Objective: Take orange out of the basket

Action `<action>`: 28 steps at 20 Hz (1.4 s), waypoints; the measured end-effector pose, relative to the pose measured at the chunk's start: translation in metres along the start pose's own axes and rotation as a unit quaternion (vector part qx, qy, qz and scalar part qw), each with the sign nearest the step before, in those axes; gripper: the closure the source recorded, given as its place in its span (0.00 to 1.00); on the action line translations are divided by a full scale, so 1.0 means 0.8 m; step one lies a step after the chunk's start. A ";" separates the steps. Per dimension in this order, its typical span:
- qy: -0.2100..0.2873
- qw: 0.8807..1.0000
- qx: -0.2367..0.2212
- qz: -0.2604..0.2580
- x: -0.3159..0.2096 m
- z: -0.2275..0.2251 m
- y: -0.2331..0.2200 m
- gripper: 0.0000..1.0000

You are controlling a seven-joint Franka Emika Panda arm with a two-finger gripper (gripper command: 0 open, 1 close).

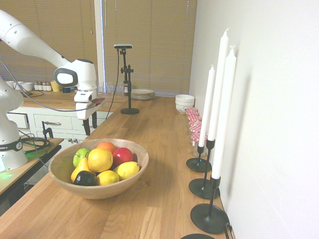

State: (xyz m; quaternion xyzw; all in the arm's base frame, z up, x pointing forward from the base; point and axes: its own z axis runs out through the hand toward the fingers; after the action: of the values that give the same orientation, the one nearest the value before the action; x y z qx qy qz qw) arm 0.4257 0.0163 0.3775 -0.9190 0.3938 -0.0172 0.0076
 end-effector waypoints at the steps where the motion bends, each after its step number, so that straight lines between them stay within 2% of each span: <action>1: 0.000 1.000 0.000 0.000 0.000 0.001 0.000 0.00; 4: 0.011 1.000 0.004 0.002 0.006 -0.010 -0.005 0.00; 7: 0.033 0.999 0.017 0.008 0.031 -0.053 -0.016 0.00; 12: 0.061 0.997 0.035 0.040 0.099 -0.131 -0.013 0.00; 16: 0.071 0.994 0.043 0.066 0.166 -0.172 0.009 0.00; 23: 0.066 0.992 0.030 0.100 0.275 -0.168 0.053 0.00; 28: 0.040 0.991 0.024 0.123 0.318 -0.136 0.079 0.00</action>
State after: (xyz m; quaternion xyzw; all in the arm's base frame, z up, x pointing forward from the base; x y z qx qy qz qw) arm 0.5511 -0.2112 0.4914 -0.8619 0.5030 -0.0624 0.0162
